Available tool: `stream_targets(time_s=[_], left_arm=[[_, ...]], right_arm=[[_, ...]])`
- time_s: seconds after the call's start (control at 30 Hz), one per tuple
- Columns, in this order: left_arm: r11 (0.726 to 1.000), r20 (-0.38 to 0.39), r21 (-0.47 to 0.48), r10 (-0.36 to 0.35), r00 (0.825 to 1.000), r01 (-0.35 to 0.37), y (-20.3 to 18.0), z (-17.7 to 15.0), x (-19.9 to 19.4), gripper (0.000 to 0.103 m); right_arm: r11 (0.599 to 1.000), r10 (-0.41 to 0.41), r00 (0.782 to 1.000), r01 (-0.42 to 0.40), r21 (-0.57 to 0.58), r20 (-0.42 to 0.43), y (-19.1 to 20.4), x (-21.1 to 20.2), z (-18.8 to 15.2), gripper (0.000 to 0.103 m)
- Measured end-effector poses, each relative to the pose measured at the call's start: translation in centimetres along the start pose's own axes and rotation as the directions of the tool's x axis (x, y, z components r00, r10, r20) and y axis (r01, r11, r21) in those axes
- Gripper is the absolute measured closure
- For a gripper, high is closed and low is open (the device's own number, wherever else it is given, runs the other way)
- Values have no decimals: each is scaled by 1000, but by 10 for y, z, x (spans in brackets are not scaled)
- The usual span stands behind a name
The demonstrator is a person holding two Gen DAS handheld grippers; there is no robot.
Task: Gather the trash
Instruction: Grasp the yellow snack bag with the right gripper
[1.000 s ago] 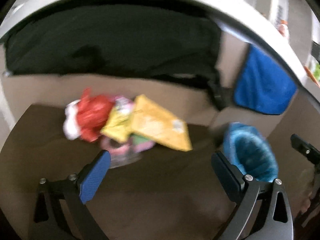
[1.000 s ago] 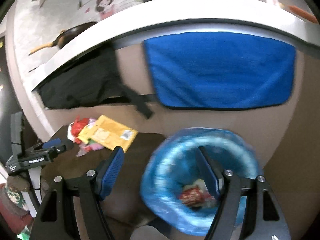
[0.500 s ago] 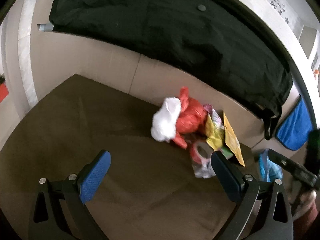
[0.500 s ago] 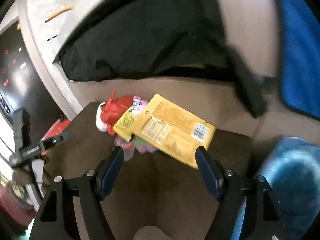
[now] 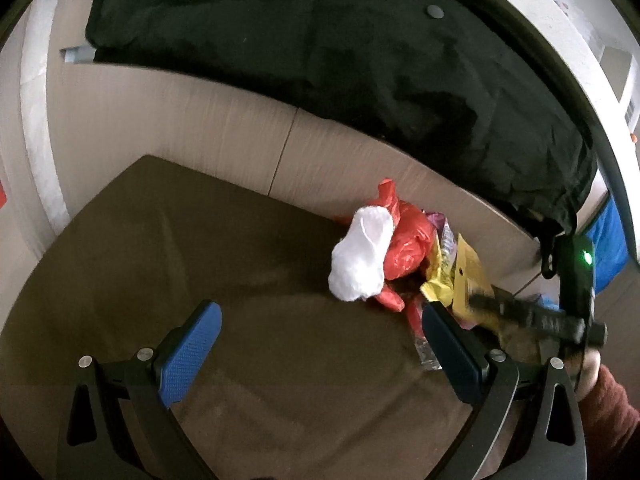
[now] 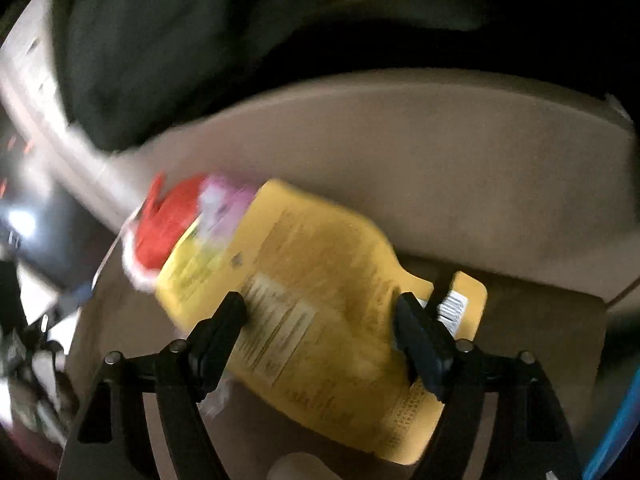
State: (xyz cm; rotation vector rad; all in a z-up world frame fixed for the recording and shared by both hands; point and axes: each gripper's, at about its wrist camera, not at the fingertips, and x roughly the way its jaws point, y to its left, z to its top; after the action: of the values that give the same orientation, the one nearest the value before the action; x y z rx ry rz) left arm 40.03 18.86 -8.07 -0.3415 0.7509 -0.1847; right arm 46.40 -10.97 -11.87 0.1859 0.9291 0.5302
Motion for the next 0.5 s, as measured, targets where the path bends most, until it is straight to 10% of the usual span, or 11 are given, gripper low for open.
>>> stream_targets(time_s=[0.33,0.5], left_arm=[[998,-49,41,-46,998,48,-17,-11,-4,3],[998,-68,59,-34,997,38,-20,-17,-10,5]], right_arm=[[968,115,977,-151,-202,-179,70,-19,-67,28],[941,21,999,-35,-337,-47,84,-60,-76,29]])
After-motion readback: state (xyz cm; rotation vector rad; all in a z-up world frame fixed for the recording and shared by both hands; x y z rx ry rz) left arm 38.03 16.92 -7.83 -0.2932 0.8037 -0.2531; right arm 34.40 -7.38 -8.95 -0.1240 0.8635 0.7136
